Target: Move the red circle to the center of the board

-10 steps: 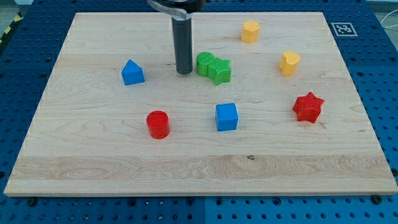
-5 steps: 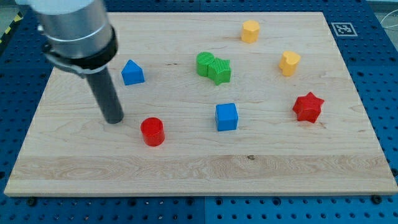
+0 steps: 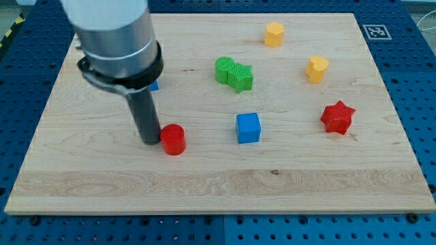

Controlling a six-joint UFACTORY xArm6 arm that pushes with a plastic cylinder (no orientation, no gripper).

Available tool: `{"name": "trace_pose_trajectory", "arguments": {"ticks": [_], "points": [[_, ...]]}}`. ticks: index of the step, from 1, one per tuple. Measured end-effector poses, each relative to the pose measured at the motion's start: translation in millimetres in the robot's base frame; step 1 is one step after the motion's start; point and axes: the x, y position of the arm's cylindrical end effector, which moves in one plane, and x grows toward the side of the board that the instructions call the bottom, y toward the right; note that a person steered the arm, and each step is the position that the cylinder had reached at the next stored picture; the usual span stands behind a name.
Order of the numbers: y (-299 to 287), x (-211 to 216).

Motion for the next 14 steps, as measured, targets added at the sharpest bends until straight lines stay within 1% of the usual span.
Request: {"name": "trace_pose_trajectory", "arguments": {"ticks": [1, 3, 4, 5, 6, 7, 8, 9, 10, 12, 13, 14], "points": [[7, 0], [7, 44], [18, 57], [44, 52], [51, 23], [51, -12], [57, -26], [59, -26], [56, -40], [45, -93], [48, -90], [52, -61]]}}
